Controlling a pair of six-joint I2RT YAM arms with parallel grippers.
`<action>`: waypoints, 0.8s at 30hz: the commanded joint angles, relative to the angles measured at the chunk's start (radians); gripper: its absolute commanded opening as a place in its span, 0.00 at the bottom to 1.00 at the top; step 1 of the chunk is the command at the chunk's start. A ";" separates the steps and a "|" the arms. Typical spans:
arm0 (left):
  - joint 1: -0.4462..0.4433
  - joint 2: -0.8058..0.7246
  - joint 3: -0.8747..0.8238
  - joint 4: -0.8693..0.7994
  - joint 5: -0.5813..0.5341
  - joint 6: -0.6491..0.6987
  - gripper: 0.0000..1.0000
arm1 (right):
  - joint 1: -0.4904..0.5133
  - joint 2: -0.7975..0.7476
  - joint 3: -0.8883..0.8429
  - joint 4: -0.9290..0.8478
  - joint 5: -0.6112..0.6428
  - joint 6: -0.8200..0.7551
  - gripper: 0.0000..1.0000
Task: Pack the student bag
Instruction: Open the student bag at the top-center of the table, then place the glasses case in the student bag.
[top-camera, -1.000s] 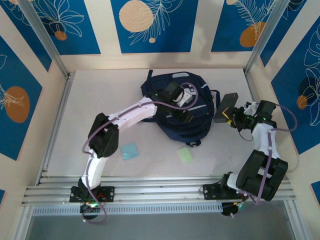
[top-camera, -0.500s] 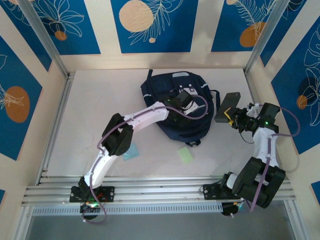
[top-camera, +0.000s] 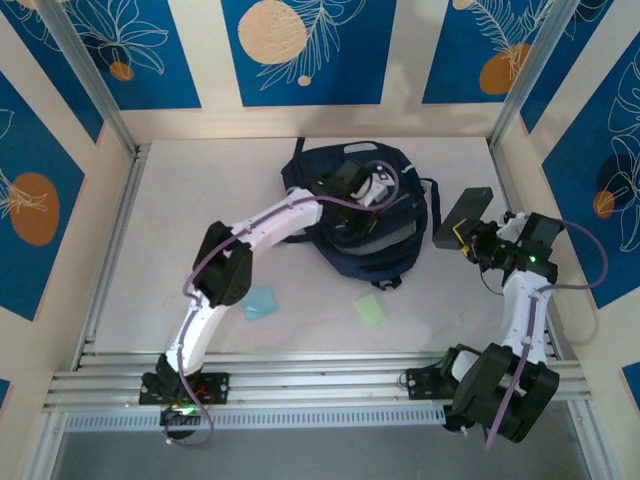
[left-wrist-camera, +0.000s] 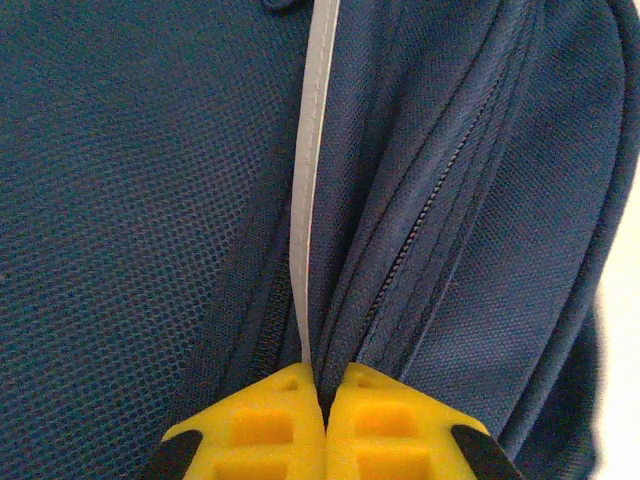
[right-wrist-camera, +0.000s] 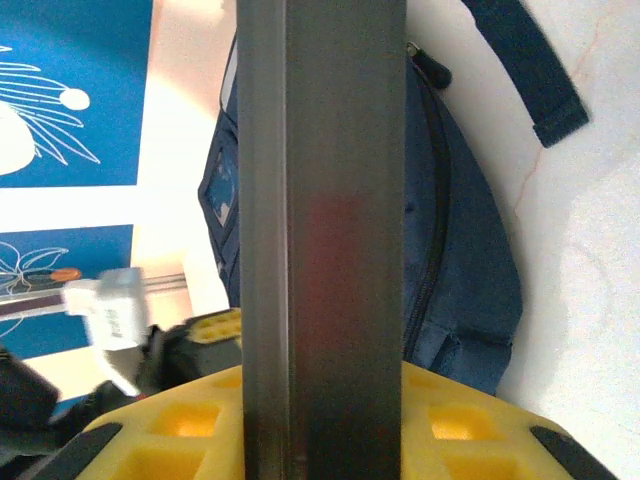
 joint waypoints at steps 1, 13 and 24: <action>0.070 -0.098 0.034 0.163 0.190 -0.255 0.00 | 0.008 -0.013 -0.030 0.030 -0.017 0.038 0.19; 0.101 -0.097 0.115 0.258 0.304 -0.429 0.00 | 0.449 0.165 -0.020 0.332 -0.011 0.235 0.20; 0.087 -0.153 0.065 0.353 0.354 -0.523 0.00 | 0.668 0.564 0.169 0.763 0.012 0.373 0.19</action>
